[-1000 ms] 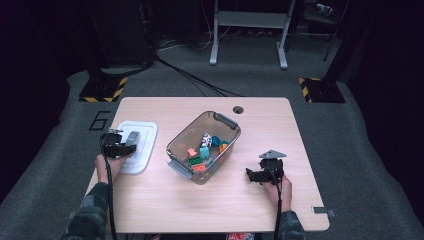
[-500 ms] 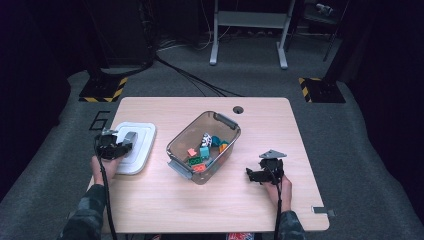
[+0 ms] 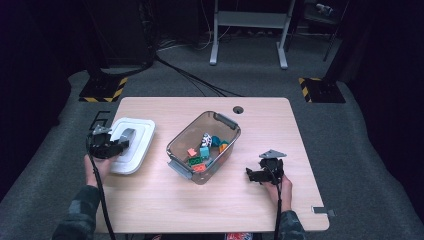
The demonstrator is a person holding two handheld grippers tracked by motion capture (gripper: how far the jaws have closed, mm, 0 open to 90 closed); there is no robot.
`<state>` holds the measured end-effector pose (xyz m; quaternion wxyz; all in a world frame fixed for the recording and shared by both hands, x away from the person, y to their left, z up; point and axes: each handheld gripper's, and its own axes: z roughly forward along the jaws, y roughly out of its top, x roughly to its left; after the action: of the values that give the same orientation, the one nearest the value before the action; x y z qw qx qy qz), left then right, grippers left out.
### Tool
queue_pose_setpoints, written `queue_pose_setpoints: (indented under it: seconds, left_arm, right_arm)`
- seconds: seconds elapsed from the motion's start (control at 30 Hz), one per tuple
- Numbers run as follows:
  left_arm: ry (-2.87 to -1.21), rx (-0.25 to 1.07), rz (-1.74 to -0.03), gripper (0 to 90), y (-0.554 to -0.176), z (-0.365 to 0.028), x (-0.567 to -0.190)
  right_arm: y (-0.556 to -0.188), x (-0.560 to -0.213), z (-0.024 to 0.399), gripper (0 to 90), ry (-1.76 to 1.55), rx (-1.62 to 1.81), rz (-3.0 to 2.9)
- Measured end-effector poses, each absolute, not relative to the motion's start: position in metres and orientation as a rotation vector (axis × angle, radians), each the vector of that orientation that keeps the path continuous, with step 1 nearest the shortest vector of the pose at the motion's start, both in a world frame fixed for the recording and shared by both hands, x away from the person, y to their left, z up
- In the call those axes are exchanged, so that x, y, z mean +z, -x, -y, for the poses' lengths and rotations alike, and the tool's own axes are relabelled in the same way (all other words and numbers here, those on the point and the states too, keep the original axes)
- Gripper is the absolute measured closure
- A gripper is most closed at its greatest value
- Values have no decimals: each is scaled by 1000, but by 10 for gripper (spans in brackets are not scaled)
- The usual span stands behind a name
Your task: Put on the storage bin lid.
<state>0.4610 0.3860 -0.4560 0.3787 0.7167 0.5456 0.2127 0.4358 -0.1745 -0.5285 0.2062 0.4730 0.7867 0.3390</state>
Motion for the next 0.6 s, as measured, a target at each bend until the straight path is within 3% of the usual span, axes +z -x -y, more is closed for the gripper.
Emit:
queue_pose_setpoints:
  seconds: [0.6]
  left_arm:
    - [-1853,574,-1263,673,-455,-364,-403]
  right_arm:
    - [-436,-529,174,65,-1320,943,-2192]
